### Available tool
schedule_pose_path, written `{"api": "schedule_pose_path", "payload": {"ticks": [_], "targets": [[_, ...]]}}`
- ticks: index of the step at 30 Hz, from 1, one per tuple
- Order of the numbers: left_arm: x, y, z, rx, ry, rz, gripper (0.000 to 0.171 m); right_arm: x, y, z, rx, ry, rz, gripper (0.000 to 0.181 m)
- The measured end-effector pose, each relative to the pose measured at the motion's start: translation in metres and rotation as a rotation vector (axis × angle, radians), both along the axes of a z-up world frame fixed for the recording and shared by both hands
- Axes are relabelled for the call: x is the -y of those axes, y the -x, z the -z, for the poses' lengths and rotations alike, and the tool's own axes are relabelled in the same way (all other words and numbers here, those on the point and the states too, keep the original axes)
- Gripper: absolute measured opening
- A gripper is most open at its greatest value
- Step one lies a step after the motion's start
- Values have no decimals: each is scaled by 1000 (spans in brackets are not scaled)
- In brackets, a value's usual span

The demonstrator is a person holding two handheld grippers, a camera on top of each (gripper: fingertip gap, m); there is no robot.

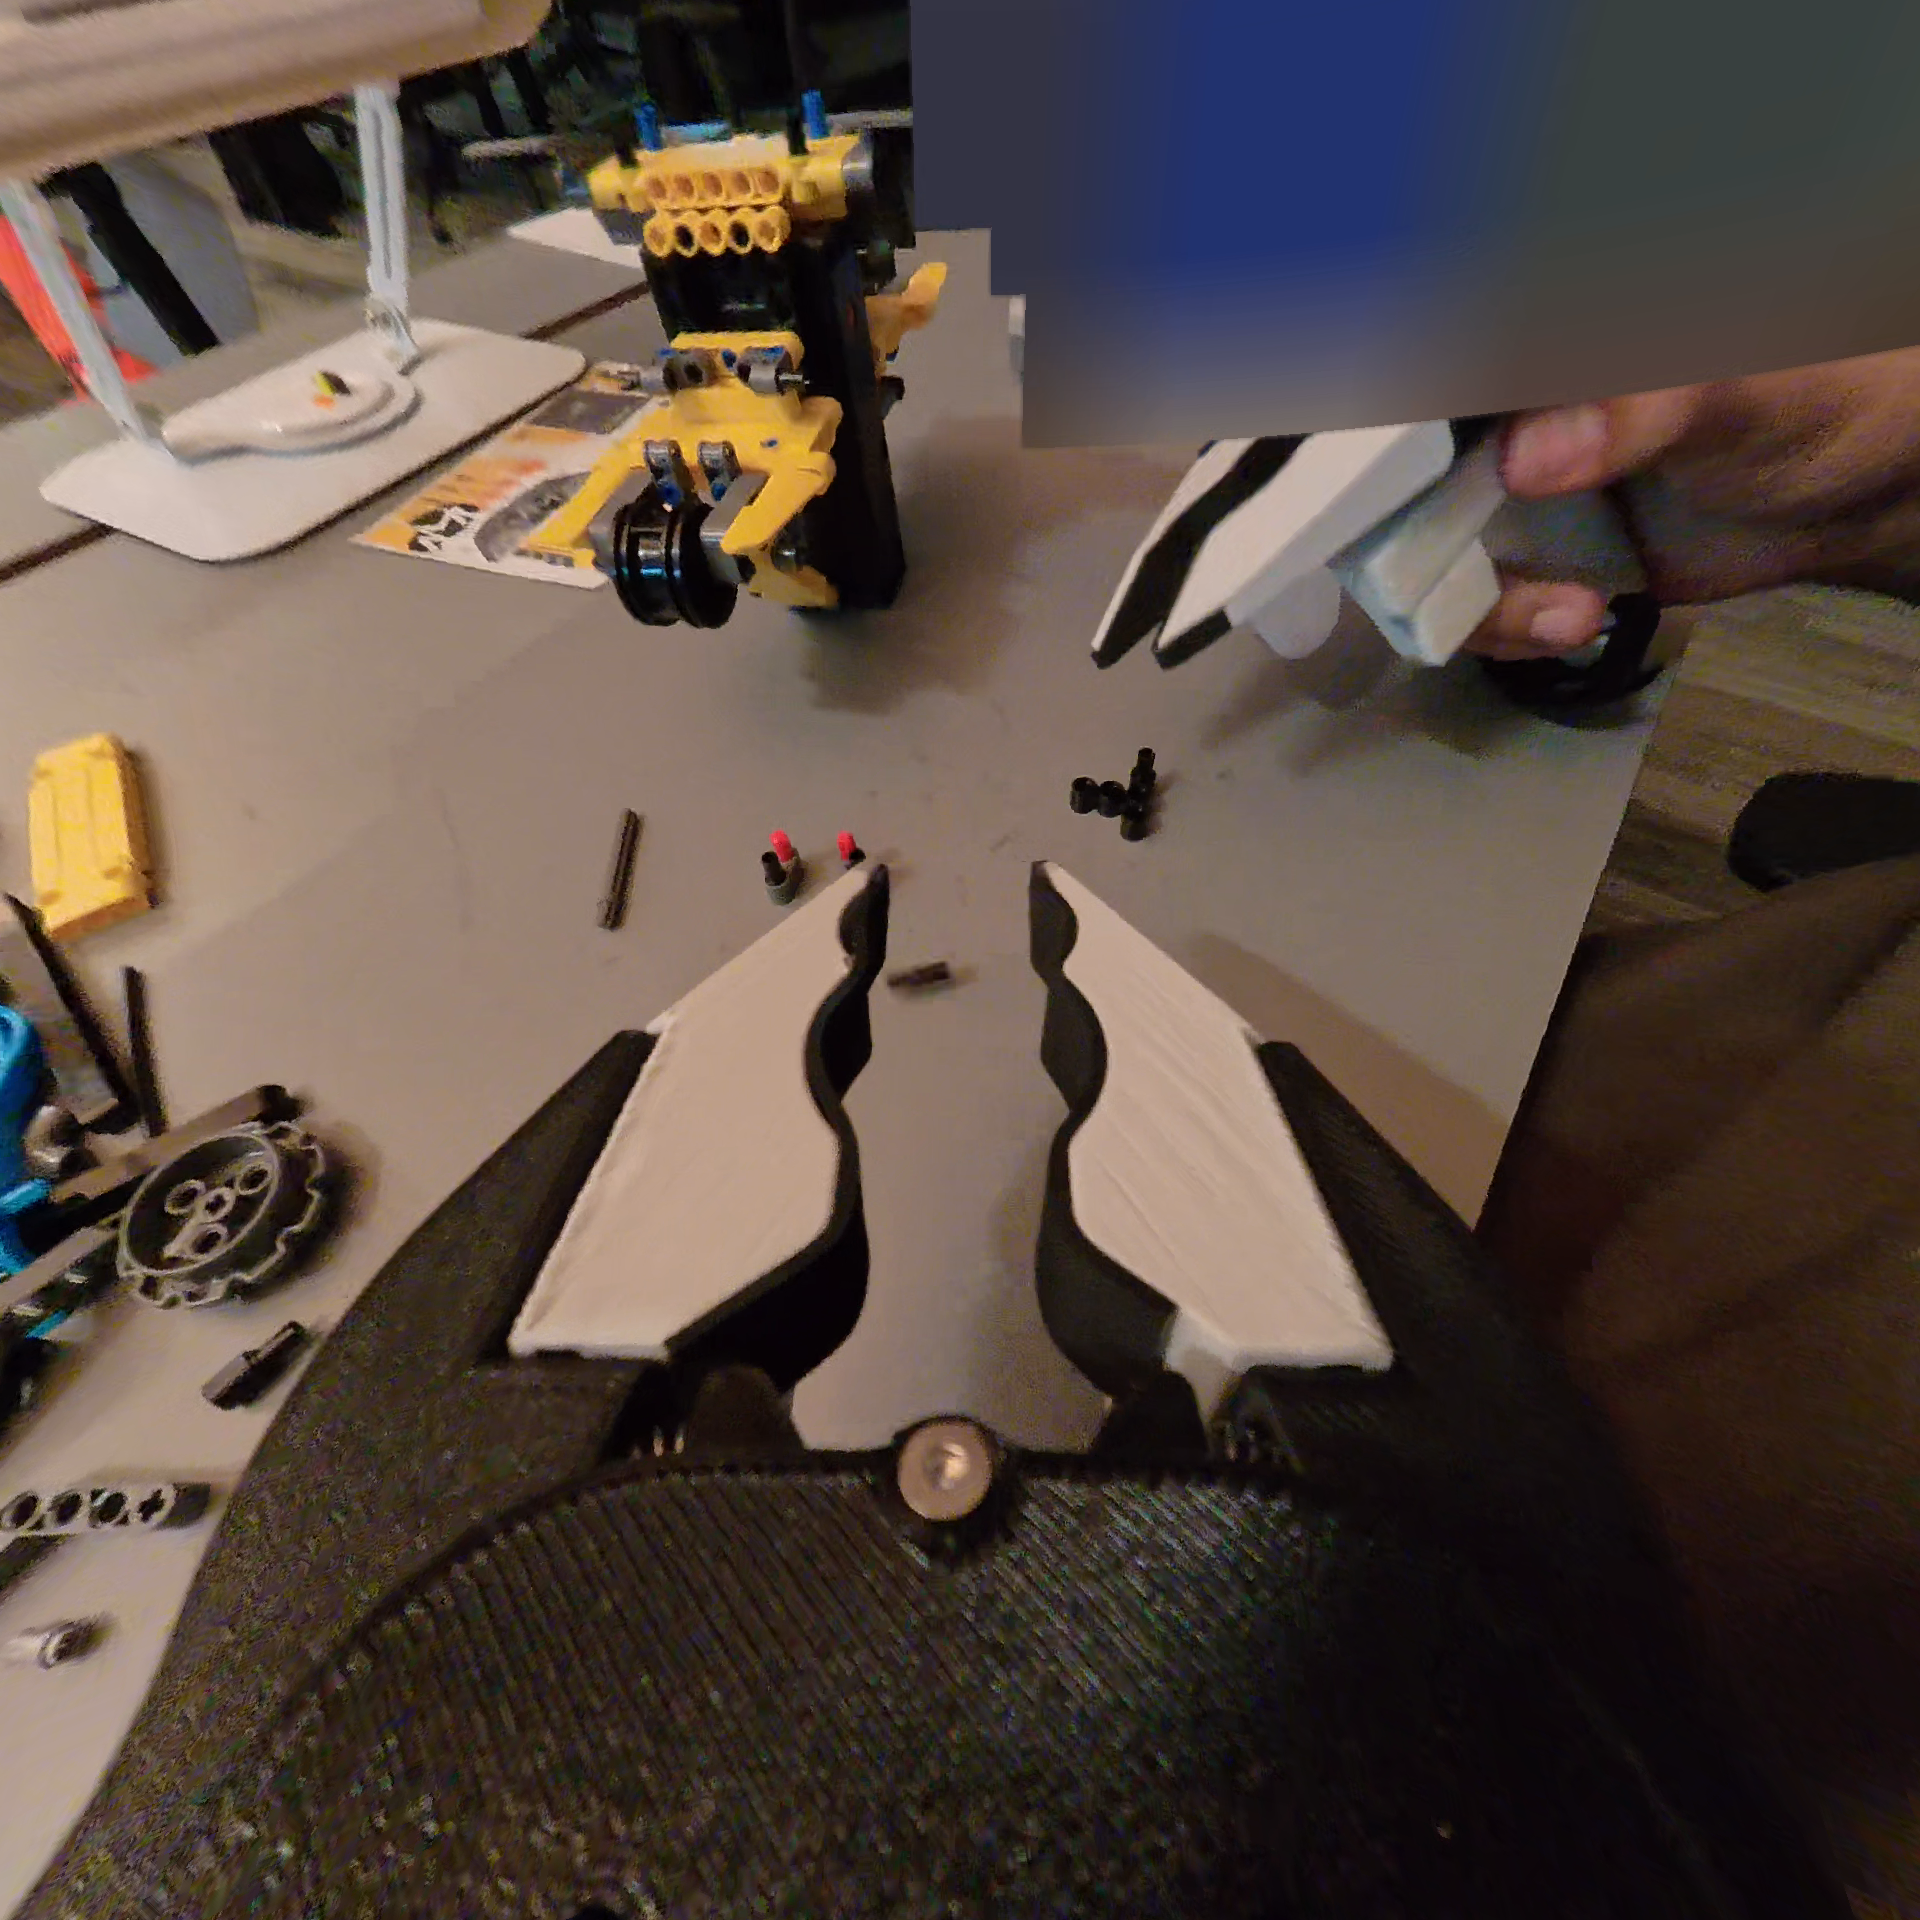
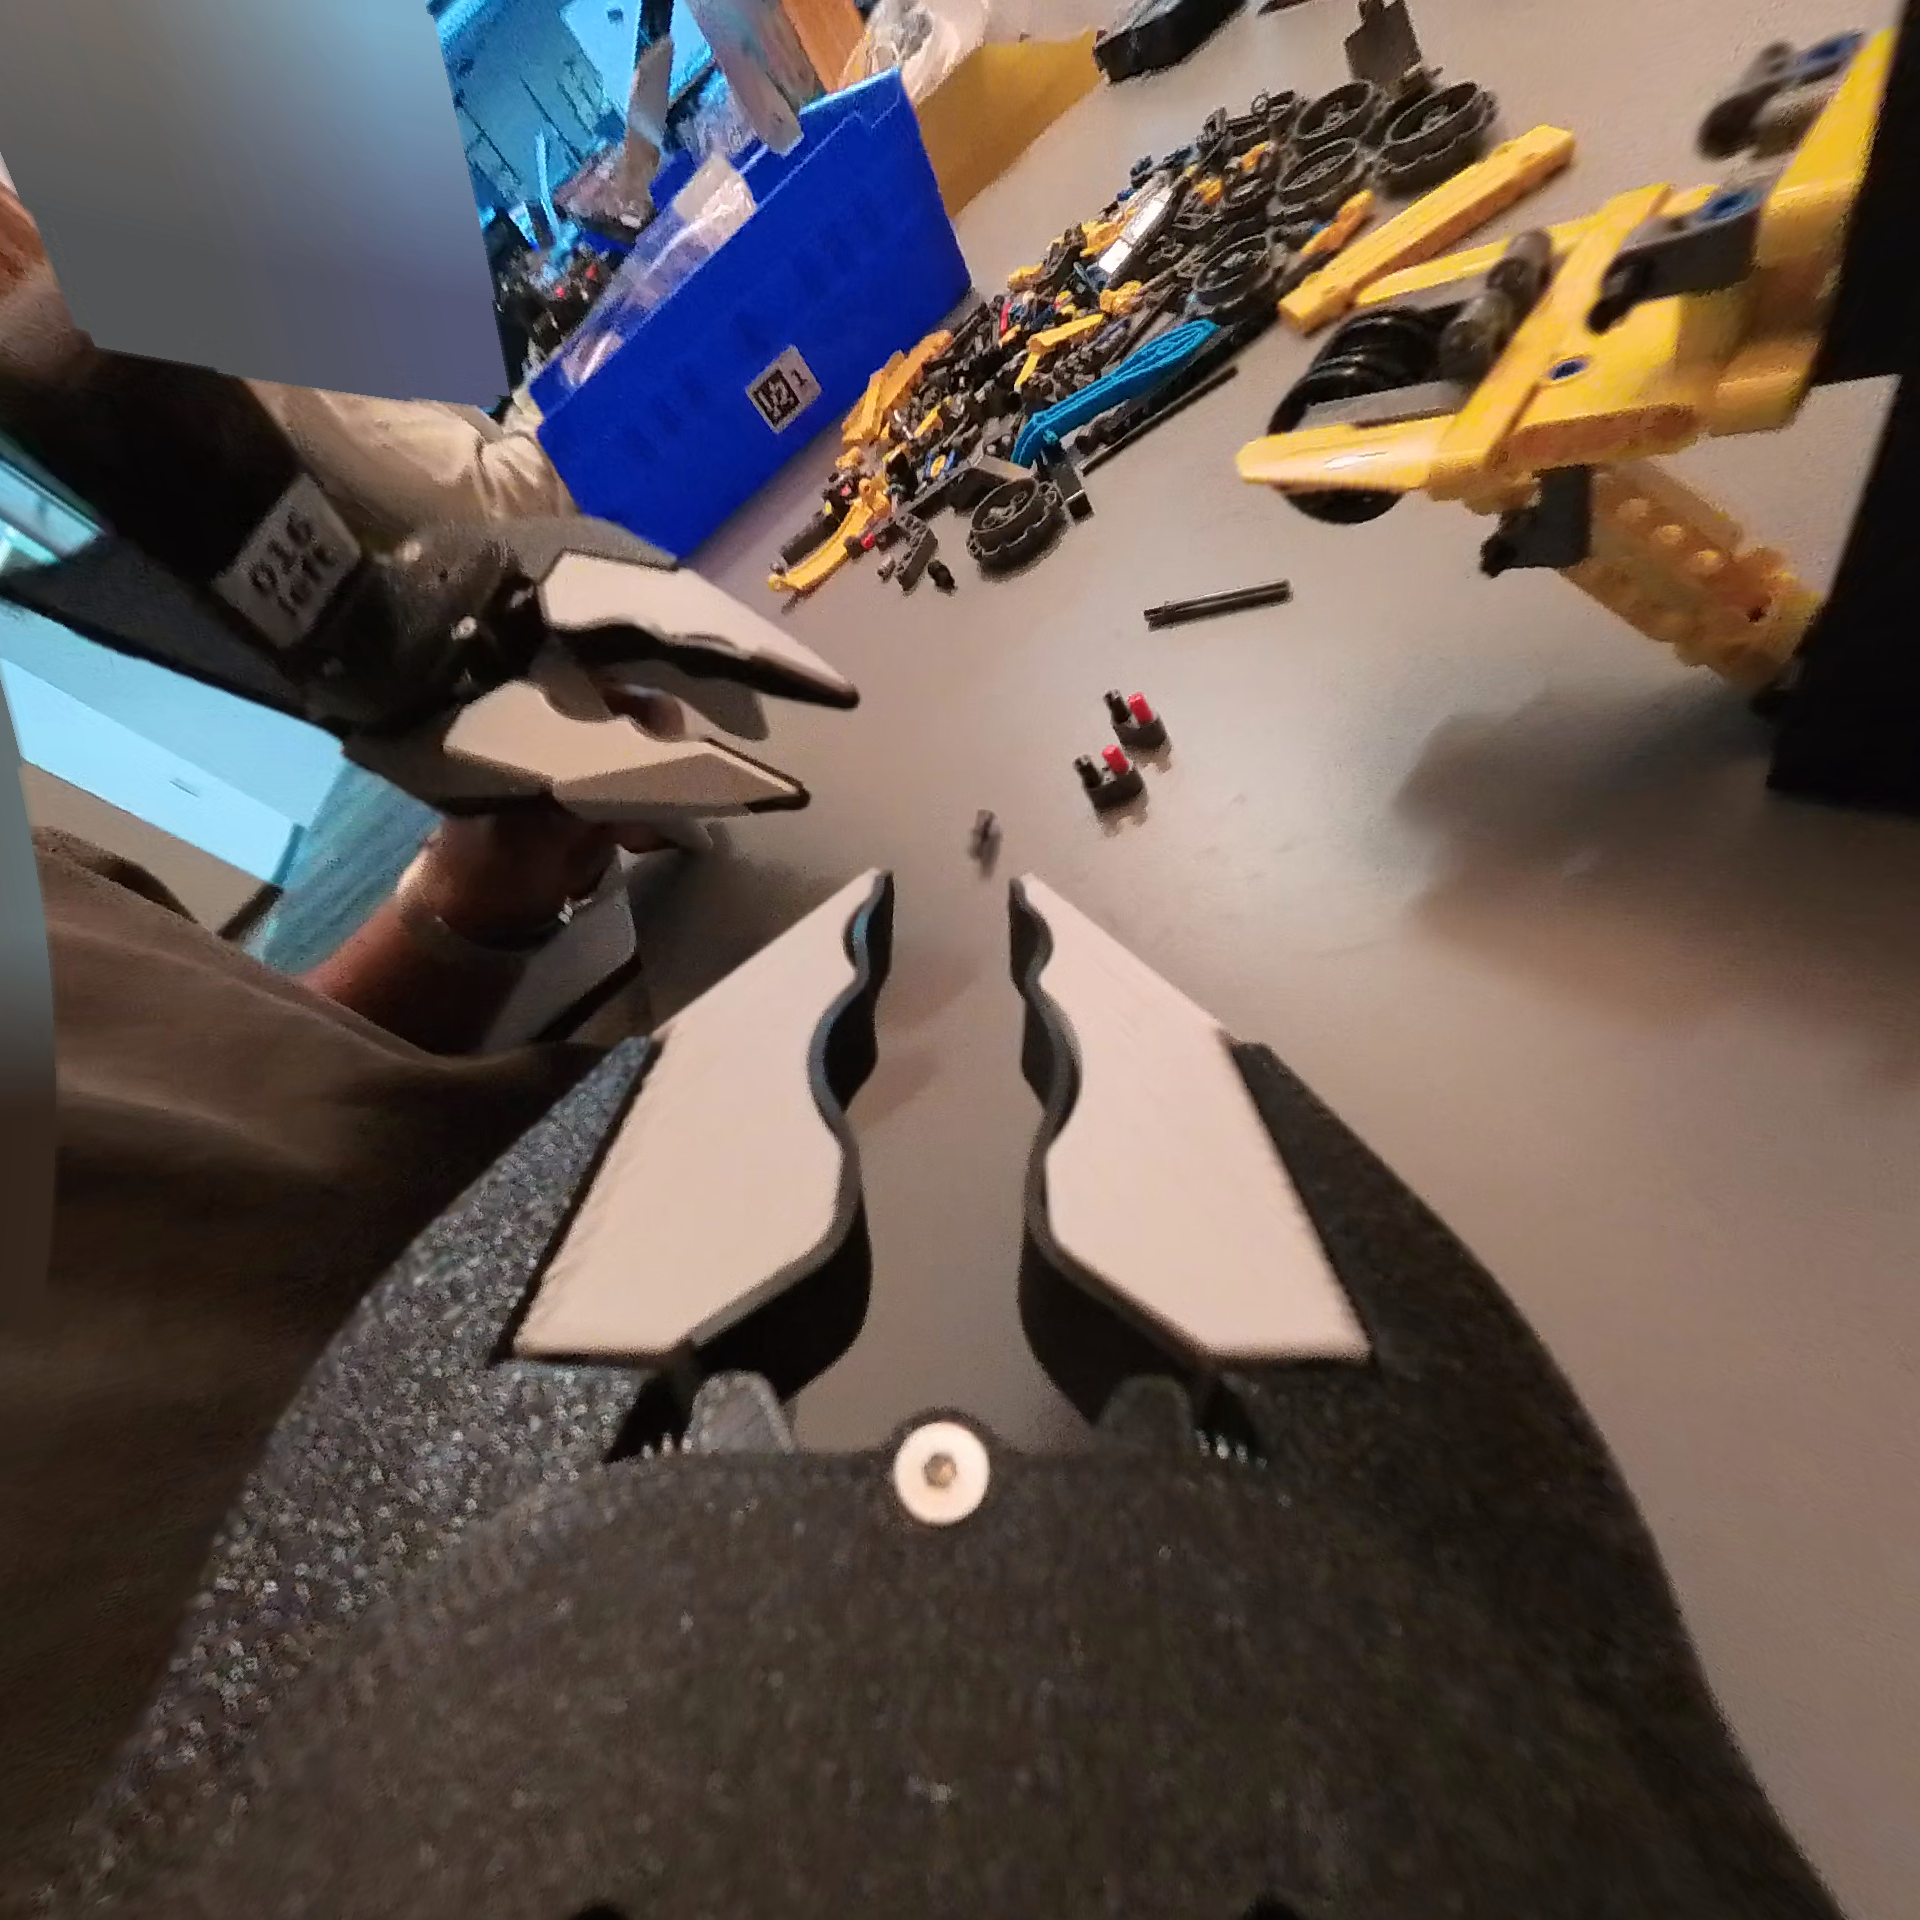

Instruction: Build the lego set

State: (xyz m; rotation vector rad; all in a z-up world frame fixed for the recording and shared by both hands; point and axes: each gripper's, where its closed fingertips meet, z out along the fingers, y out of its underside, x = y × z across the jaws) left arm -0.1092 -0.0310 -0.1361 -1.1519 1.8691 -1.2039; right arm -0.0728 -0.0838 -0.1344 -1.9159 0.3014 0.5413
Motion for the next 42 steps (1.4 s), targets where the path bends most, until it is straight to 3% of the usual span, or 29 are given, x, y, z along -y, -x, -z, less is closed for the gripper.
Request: {"api": "schedule_pose_path", "payload": {"ticks": [4, 9, 20, 30, 42], "targets": [[-4, -3, 13, -125, 64, 19, 31, -4, 5, -2, -46, -27, -22, 22], [-35, -9, 38, -240, -59, -91, 29, -4, 5, -6, -96, -57, -28, 25], [-70, -17, 51, -334, -47, -136, 31, -4, 7, -5, -49, -52, -31, 26], [-68, -47, 45, -290, -66, -16, 29, -7, 9, -9, -64, -65, -38, 27], [-58, -57, 56, -359, -95, 127, 7, -11, 9, -14, -147, -103, -42, 27]]}}
